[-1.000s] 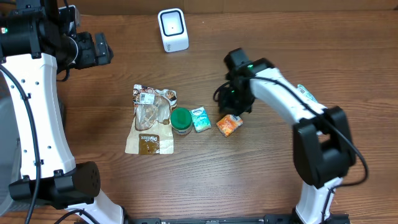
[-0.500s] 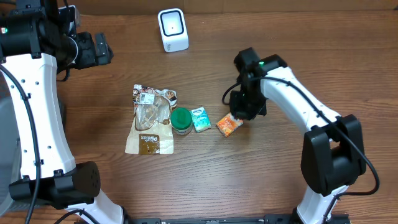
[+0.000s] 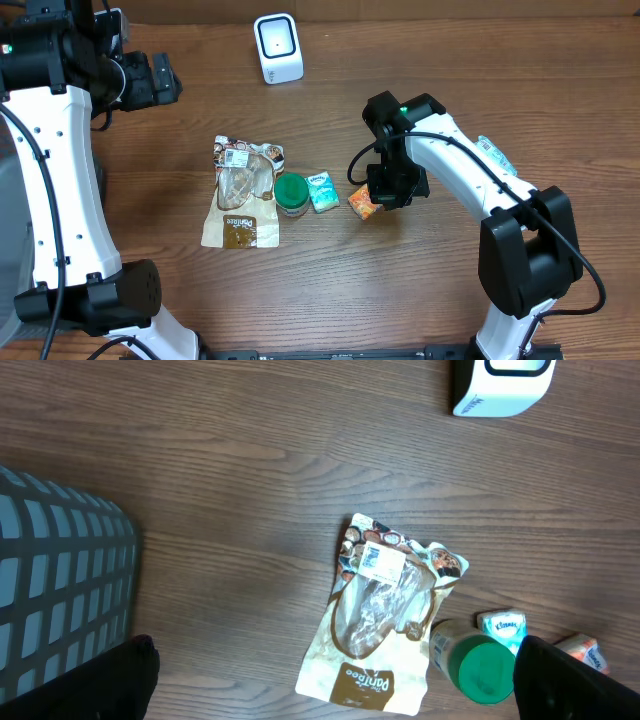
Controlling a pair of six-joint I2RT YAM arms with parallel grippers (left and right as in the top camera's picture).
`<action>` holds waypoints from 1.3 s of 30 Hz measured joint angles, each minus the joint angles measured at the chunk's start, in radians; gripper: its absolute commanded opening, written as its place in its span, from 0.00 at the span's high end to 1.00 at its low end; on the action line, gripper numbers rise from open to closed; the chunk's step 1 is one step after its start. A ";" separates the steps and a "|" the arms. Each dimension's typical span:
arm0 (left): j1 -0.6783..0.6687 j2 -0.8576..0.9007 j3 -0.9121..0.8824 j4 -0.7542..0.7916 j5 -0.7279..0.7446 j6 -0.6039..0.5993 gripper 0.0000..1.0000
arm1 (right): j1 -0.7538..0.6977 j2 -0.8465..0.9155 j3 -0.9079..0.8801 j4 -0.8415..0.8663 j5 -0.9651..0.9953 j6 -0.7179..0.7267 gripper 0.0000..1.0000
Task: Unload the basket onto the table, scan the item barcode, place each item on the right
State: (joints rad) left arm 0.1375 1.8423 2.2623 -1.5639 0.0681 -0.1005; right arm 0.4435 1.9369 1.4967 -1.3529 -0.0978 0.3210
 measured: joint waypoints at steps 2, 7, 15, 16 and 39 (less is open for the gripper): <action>0.000 0.000 0.000 0.000 0.000 0.000 0.01 | 0.003 0.000 -0.006 0.006 0.002 0.000 0.96; 0.000 0.000 0.000 0.000 0.000 0.000 0.00 | 0.035 0.000 -0.077 0.056 0.019 -0.001 0.96; 0.000 0.000 0.000 0.000 0.000 0.000 0.01 | 0.072 0.000 -0.130 0.120 0.020 -0.005 0.96; 0.000 0.000 0.000 0.000 0.000 0.000 0.00 | 0.074 0.000 -0.130 0.128 0.021 -0.007 0.96; 0.000 0.000 0.000 0.000 0.000 0.000 0.01 | 0.103 0.000 -0.163 0.224 0.016 -0.011 0.96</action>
State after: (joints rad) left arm 0.1375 1.8423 2.2623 -1.5639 0.0681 -0.1005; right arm 0.5461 1.9373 1.3338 -1.1294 -0.0822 0.3103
